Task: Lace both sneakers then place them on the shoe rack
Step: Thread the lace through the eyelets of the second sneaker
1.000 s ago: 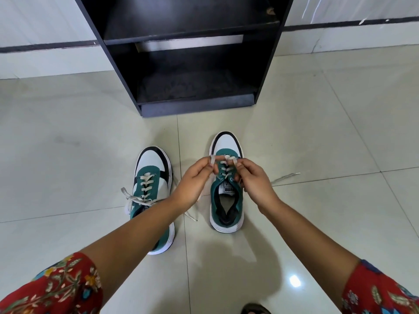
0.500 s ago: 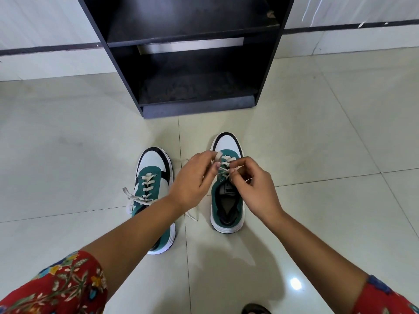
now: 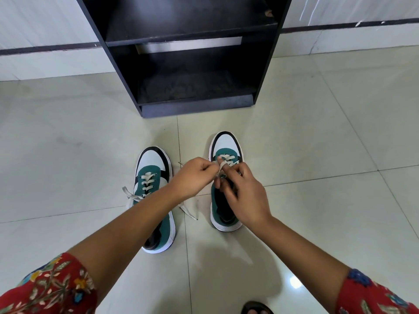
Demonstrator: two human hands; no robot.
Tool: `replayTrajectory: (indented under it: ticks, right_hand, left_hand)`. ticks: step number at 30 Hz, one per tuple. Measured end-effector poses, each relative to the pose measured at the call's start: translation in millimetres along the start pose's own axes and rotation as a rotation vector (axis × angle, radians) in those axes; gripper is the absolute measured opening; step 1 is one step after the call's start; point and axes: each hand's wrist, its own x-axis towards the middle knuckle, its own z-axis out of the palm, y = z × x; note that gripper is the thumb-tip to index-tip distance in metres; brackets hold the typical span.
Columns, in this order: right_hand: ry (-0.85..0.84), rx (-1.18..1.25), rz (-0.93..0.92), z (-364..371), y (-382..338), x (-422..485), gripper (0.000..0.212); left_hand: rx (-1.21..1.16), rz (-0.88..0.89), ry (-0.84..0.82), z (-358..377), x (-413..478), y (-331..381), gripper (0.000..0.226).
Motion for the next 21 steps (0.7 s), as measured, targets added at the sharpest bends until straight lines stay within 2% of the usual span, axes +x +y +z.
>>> replayTrajectory:
  ticks: [2, 4, 6, 8, 12, 13, 15, 17, 18, 21]
  right_hand:
    - [-0.042, 0.089, 0.042, 2.8, -2.3, -0.6, 0.043]
    - [-0.023, 0.103, 0.081, 3.4, -3.1, 1.2, 0.027]
    - [-0.034, 0.145, 0.097, 1.8, -0.5, 5.2, 0.013]
    - [-0.038, 0.319, 0.114, -1.7, 3.7, 10.6, 0.009]
    - [0.151, 0.913, 0.407, -28.4, 8.9, 26.5, 0.021]
    - [0.170, 1.021, 0.463, -35.6, 12.6, 31.1, 0.022]
    - [0.176, 1.087, 0.544, -45.7, 20.1, 37.0, 0.033]
    - [0.216, 0.994, 0.593, -48.8, 26.4, 38.8, 0.043]
    - [0.240, 0.859, 0.590, -50.1, 30.0, 38.4, 0.046]
    - [0.184, 0.237, 0.461, -54.1, 42.2, 32.9, 0.041]
  left_hand:
    - [-0.079, -0.070, -0.009, -3.2, 2.9, -0.6, 0.045]
    - [-0.066, -0.103, -0.007, -3.9, 4.2, -3.0, 0.045]
    - [0.011, -0.069, 0.067, -2.3, 3.8, -7.0, 0.041]
    - [0.004, -0.018, 0.195, -2.4, 3.2, -12.4, 0.037]
    - [-0.040, 0.042, 0.327, -5.3, 3.4, -17.5, 0.036]
    - [-0.025, 0.048, 0.346, -4.9, 2.9, -17.9, 0.039]
    - [0.037, 0.049, 0.383, -4.4, 1.5, -17.5, 0.042]
    - [0.171, 0.055, 0.431, -7.8, -0.4, -19.0, 0.045]
    - [0.241, 0.060, 0.457, -10.8, -1.1, -20.0, 0.044]
    - [0.251, 0.040, 0.561, -20.0, 0.8, -29.5, 0.037]
